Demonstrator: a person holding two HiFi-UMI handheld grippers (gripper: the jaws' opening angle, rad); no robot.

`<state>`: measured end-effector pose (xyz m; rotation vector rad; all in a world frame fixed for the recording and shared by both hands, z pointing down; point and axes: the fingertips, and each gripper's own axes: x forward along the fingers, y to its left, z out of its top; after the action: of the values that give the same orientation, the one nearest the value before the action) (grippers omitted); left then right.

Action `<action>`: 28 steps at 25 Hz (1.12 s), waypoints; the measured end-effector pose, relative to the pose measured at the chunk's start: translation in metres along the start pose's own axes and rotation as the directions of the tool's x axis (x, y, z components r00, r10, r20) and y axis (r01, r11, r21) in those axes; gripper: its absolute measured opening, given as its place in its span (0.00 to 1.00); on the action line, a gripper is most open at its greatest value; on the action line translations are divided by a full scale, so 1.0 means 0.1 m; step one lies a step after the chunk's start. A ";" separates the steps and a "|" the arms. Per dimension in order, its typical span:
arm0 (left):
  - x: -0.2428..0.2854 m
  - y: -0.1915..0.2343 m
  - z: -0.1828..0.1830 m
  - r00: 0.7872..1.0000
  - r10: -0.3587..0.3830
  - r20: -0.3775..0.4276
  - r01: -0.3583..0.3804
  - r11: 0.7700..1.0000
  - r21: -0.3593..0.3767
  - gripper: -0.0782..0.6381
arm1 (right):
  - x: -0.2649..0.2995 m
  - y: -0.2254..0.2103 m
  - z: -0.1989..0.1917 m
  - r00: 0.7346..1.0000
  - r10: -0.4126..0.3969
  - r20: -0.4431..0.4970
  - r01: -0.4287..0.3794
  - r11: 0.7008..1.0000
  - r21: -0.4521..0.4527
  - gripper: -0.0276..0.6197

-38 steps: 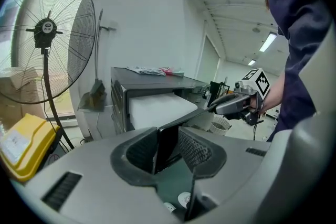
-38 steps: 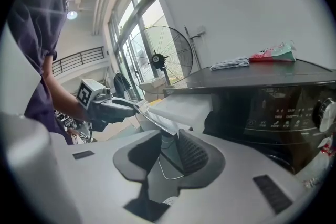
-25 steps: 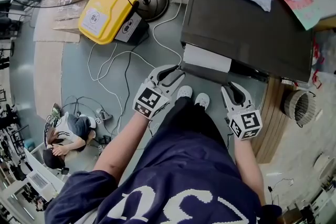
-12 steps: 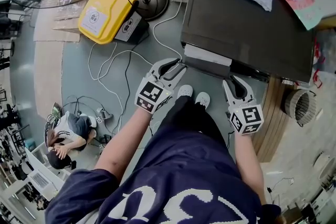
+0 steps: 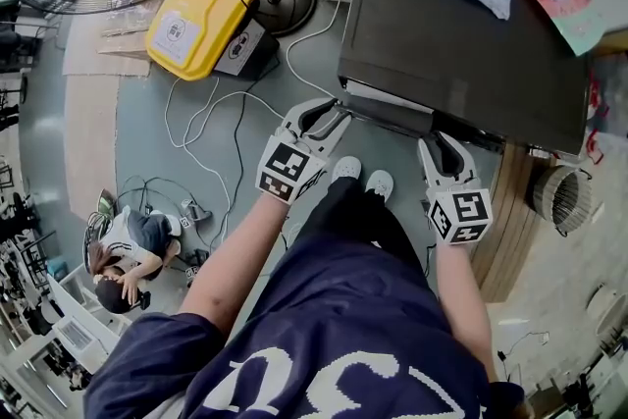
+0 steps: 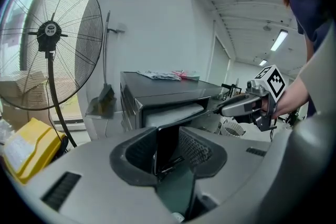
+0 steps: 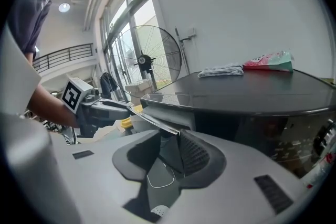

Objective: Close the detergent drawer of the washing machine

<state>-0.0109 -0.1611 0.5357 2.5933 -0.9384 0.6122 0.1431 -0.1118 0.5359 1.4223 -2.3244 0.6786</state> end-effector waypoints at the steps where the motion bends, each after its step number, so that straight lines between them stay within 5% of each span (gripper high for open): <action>1: 0.00 0.00 0.00 1.000 0.001 0.000 -0.001 1.000 0.000 0.31 | 0.00 0.00 0.00 1.000 -0.002 0.002 0.002 1.000 0.001 0.24; 19: 0.17 0.22 0.14 0.993 0.112 0.023 -0.111 0.993 -0.052 0.31 | 0.14 -0.23 0.15 0.990 -0.136 0.024 0.136 0.990 -0.030 0.27; 22: 0.09 0.23 0.08 0.990 0.138 -0.001 -0.138 0.989 -0.054 0.25 | 0.05 -0.25 0.12 0.987 -0.161 0.024 0.162 0.985 -0.050 0.30; 28: 0.07 0.04 0.10 0.996 0.091 0.011 -0.091 0.996 -0.004 0.15 | -0.01 -0.14 0.15 0.993 -0.112 0.050 0.113 0.993 -0.027 0.07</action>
<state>-0.0055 -0.1723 0.5311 2.5644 -1.0647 0.6197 0.1554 -0.1245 0.5256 1.5586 -2.2600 0.5811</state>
